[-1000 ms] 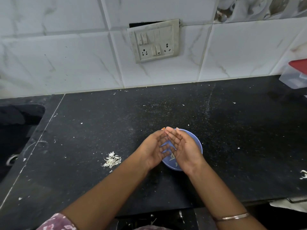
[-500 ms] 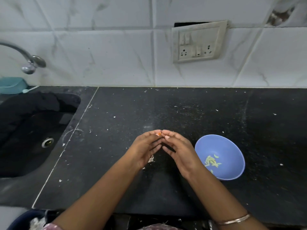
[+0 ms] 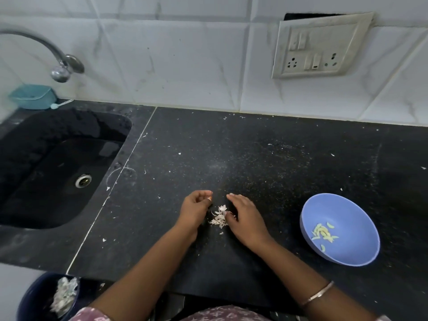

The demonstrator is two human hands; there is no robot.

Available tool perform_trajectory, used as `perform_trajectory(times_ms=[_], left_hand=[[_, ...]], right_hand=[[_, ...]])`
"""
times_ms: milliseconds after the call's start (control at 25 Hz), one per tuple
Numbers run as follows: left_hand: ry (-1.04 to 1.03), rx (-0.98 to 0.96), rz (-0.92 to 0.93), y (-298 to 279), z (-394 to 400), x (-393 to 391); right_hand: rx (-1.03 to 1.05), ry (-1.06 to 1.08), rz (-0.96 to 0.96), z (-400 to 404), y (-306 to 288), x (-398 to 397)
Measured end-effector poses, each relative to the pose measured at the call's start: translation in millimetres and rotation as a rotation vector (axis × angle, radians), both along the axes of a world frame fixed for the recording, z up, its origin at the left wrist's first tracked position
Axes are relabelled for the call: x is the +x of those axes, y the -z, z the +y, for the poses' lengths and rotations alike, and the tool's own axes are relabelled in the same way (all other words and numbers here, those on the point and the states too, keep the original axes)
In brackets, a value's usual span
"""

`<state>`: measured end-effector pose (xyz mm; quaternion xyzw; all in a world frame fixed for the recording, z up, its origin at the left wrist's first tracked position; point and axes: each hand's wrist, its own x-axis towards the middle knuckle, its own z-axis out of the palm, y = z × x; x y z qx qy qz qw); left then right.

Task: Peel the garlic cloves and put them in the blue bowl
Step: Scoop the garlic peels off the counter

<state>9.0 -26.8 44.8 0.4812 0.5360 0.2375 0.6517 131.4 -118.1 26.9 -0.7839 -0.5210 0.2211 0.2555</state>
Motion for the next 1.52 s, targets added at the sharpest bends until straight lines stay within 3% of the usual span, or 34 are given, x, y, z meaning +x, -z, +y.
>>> perform_trajectory(times_ms=[120, 320, 440, 560, 760, 1160, 1360, 1520], left_hand=[[-0.072, 0.027, 0.018, 3, -2, -2], [-0.134, -0.049, -0.024, 6, -2, -7], [-0.137, -0.111, -0.056, 5, -3, -8], [-0.148, -0.18, -0.102, 2, -5, -8], [-0.152, -0.295, -0.158, 2, -5, -11], [-0.052, -0.552, -0.285, -2, -2, -19], [0.139, -0.798, -0.513, -12, -5, -9], [0.173, -0.833, -0.628, -19, -1, -5]], right_hand=[[-0.027, -0.151, -0.099, 4, 13, -17], [0.116, -0.352, -0.271, 0, 29, -26], [0.245, -0.458, -0.509, 0, 29, -12], [0.226, -0.508, -0.687, 5, 19, -1], [0.221, -0.54, -0.686, 12, 14, 6], [0.238, -0.368, -0.535, 10, 13, 14], [0.371, -0.509, -0.507, 19, -21, -3], [0.388, -0.567, -0.595, 26, -30, -14]])
